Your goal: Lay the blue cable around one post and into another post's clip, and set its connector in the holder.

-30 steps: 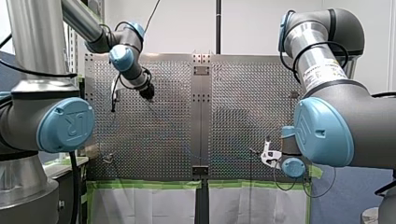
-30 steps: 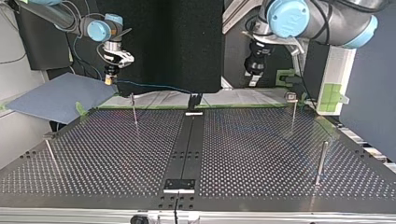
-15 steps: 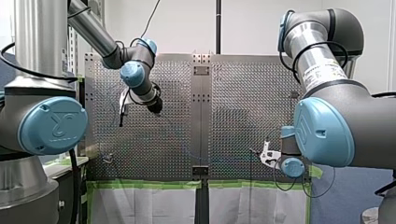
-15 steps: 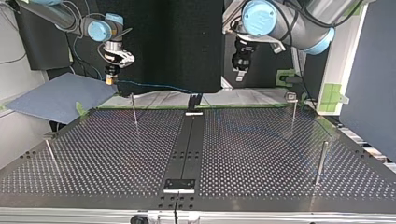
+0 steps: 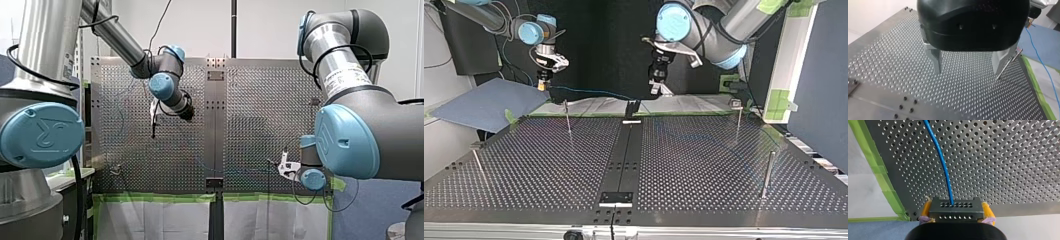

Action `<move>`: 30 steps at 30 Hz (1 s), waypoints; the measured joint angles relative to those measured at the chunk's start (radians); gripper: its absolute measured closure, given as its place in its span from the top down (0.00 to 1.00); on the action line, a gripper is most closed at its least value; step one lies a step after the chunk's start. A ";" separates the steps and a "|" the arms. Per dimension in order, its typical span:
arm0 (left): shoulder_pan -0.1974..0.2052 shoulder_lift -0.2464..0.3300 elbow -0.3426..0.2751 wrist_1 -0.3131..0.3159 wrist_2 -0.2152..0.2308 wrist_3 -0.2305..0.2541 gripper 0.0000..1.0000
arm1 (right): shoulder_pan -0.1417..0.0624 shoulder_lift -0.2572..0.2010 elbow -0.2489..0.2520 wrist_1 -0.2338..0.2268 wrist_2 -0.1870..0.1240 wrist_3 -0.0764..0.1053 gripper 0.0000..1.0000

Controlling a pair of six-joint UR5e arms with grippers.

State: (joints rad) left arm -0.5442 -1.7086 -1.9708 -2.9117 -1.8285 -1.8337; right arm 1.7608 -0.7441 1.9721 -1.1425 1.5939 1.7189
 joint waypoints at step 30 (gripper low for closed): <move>-0.245 -0.255 0.196 0.254 0.044 -0.062 0.99 | 0.002 0.000 -0.007 0.002 -0.001 -0.001 0.00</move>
State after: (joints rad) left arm -0.7892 -1.9632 -1.7750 -2.6572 -1.7847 -1.8956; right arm 1.7633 -0.7442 1.9647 -1.1409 1.5929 1.7184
